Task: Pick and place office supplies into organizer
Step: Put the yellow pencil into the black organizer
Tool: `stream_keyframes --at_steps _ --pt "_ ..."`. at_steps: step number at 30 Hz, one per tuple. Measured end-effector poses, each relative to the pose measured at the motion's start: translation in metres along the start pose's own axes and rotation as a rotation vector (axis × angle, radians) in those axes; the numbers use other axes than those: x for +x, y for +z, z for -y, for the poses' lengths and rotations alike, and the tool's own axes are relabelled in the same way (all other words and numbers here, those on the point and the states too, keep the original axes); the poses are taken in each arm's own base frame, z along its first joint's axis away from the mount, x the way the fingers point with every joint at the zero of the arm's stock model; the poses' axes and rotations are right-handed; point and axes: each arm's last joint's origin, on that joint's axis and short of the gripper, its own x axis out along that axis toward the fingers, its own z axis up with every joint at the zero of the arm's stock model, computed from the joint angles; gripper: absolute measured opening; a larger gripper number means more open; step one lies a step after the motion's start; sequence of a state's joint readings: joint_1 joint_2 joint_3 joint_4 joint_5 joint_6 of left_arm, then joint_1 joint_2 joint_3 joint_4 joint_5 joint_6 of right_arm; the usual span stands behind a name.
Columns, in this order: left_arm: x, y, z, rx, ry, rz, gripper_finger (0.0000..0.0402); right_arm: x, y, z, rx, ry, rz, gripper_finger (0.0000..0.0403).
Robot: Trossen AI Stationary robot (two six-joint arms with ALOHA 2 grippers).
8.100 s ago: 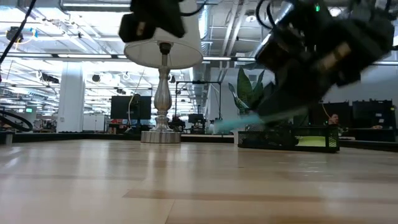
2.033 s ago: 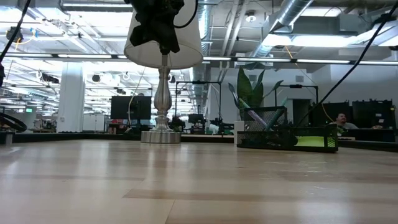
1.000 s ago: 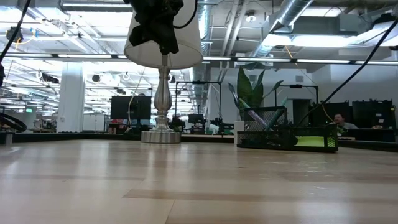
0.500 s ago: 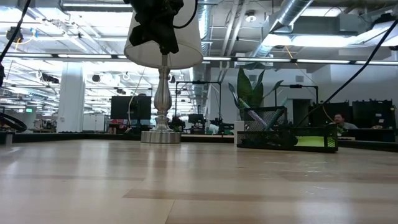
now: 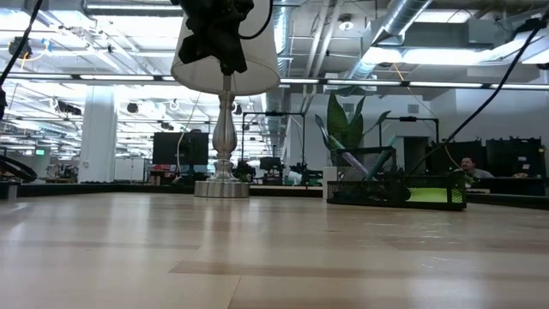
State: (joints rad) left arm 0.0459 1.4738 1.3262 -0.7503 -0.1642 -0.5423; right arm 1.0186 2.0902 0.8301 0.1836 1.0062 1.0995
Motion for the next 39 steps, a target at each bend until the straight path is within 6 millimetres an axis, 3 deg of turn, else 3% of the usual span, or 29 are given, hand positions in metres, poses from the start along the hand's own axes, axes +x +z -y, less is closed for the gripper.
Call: stream_keyframes --at_steps 4,8,17,23,27,31,35,39 --pt "0.000 0.000 0.000 0.000 0.000 0.000 0.0000 0.010 0.029 0.015 -0.013 -0.077 -0.031 0.0007" --pt "0.000 0.001 0.000 -0.001 -0.005 0.007 0.0000 0.019 0.071 0.030 0.034 -0.172 -0.003 0.0010" --pt "0.000 0.001 0.001 0.051 -0.007 0.006 0.0000 0.043 0.153 0.085 -0.066 -0.377 0.013 0.0008" --pt "0.000 0.001 0.001 0.062 -0.006 0.005 0.0000 0.044 0.210 0.139 -0.003 -0.483 0.030 0.0009" --pt "0.000 0.000 0.001 0.094 -0.006 0.005 0.0000 0.036 0.245 0.178 0.096 -0.395 -0.008 0.0009" --pt "0.000 0.000 0.001 0.137 -0.006 0.005 0.0000 0.029 0.267 0.218 0.230 -0.283 -0.043 0.0009" --pt "0.000 0.001 0.000 0.188 -0.002 0.007 0.0000 0.025 0.277 0.255 0.434 -0.183 -0.146 0.0008" --pt "0.000 0.001 0.000 0.230 0.005 0.010 0.0000 0.025 0.282 0.283 0.562 -0.235 -0.344 0.0008"
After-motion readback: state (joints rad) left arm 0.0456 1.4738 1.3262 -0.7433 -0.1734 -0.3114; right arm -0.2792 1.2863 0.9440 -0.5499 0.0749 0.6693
